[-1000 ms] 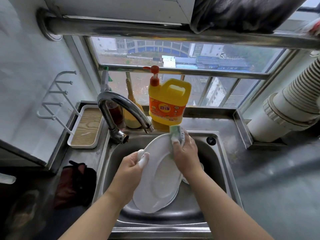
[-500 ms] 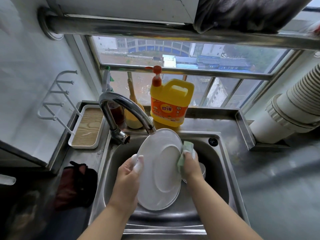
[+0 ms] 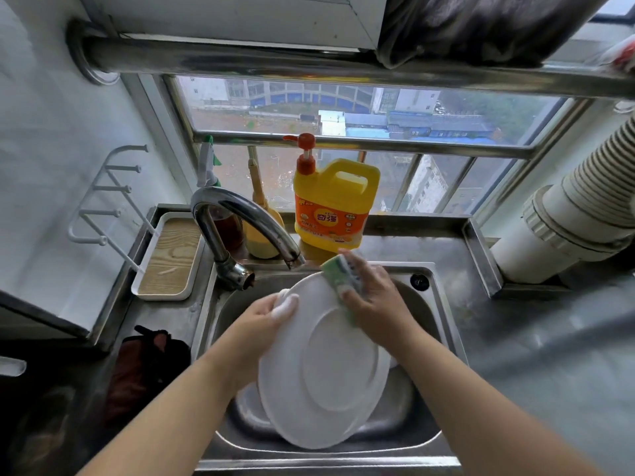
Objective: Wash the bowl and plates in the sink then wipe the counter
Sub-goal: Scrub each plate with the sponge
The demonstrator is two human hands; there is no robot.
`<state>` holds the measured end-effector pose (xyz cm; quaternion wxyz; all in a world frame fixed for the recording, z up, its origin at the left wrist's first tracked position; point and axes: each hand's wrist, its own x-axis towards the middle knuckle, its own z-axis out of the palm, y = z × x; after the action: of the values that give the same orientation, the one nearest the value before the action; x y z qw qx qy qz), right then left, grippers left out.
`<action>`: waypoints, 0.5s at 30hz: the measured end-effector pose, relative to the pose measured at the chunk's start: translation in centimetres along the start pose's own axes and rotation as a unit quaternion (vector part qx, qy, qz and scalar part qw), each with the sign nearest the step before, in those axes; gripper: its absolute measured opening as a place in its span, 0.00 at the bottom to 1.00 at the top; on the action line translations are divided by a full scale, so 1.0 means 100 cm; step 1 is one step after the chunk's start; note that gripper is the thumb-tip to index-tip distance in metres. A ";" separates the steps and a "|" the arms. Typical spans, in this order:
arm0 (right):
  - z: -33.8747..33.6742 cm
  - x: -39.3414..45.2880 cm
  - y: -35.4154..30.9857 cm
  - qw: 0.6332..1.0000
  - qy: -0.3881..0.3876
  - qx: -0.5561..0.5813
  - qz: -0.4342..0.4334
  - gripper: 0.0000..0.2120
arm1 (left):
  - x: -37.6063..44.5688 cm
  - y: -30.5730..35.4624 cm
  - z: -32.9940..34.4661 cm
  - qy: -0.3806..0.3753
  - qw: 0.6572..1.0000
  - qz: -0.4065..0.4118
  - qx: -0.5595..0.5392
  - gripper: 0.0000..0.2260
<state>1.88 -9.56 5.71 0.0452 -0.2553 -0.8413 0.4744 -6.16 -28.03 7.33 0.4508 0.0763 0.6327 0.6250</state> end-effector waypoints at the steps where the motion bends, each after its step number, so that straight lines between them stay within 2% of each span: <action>1: 0.005 -0.004 -0.009 0.998 0.006 -0.048 -0.031 0.26 | 0.004 0.003 0.004 0.011 1.000 0.010 0.003 0.11; 3: 0.019 -0.014 -0.020 0.987 0.024 -0.128 -0.090 0.27 | 0.006 0.001 0.011 0.025 0.999 0.036 -0.017 0.12; 5: 0.028 -0.014 -0.017 0.982 0.031 -0.148 -0.109 0.27 | 0.001 -0.006 0.016 0.041 0.997 0.053 -0.040 0.12; 7: 0.023 -0.001 -0.004 0.996 0.052 -0.065 -0.023 0.25 | -0.003 -0.013 0.020 0.054 0.996 0.063 -0.045 0.14; 9: 0.017 0.004 0.006 0.994 0.083 0.010 0.067 0.26 | -0.005 -0.016 0.022 0.051 0.995 0.073 -0.044 0.15; 10: 0.020 -0.002 0.004 0.995 0.084 0.002 0.057 0.26 | -0.005 -0.016 0.022 0.051 0.995 0.079 -0.041 0.14; 13: 0.043 -0.032 -0.015 0.993 0.029 -0.075 -0.088 0.27 | -0.004 -0.018 0.020 0.058 0.993 0.091 -0.041 0.13; 15: 0.047 -0.029 -0.013 0.988 0.017 -0.091 -0.121 0.26 | -0.005 -0.020 0.018 0.069 0.992 0.094 -0.050 0.14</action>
<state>2.38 -15.08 4.66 0.0927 -0.1627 -0.9047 0.3828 -3.77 -27.51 6.23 0.3490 0.0692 0.6200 0.6992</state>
